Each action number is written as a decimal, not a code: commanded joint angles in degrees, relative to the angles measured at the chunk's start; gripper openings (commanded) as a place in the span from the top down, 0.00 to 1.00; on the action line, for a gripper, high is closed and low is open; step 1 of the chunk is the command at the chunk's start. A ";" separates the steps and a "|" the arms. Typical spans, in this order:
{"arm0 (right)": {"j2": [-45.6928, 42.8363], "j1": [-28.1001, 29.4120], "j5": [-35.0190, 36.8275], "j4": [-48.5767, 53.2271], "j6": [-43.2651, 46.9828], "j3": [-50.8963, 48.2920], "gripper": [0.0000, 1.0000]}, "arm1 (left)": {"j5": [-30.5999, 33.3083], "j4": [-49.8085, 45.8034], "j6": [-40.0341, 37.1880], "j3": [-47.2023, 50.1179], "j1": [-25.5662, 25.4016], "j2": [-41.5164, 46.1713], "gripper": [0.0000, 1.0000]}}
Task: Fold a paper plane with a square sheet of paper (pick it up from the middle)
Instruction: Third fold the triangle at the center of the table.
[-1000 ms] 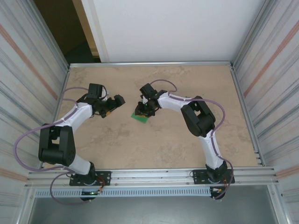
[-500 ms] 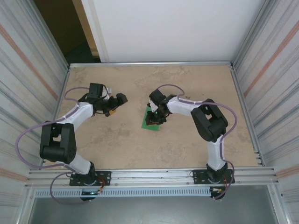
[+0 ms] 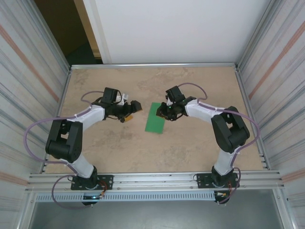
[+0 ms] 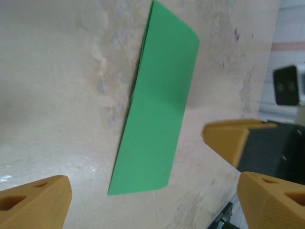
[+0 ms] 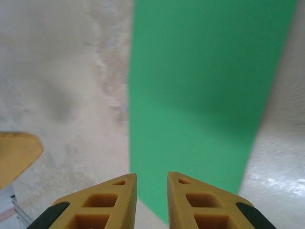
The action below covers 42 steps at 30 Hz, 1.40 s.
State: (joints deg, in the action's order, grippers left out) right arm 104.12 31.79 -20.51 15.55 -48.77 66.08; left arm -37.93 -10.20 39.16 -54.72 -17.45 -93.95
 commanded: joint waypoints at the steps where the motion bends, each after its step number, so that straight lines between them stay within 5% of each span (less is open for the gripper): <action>1: 2.53 -0.17 -2.80 0.11 -1.89 0.09 0.79 | -2.38 -1.03 -1.37 -1.24 -1.84 -1.33 0.13; 8: 7.19 -0.25 -4.41 2.67 0.38 3.17 0.83 | -2.05 -1.03 -0.73 -2.18 -4.89 -4.42 0.36; 16: 9.74 -0.94 -4.26 4.03 2.56 2.50 0.84 | -1.97 -0.87 -0.71 -2.88 -6.98 -7.59 0.48; 32: 12.33 -1.20 -2.96 6.69 6.50 1.67 0.85 | 1.37 -3.88 -1.16 -4.95 -7.89 -11.58 0.62; 42: 12.52 -1.20 -2.93 6.70 6.67 1.59 0.86 | 4.97 -4.78 -1.70 -6.65 -8.80 -12.53 0.61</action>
State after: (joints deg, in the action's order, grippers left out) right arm 113.25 30.72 -25.98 18.04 -43.20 68.64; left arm -34.83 -13.23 38.76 -59.79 -25.91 -105.51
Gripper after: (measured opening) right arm 0.143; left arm 0.386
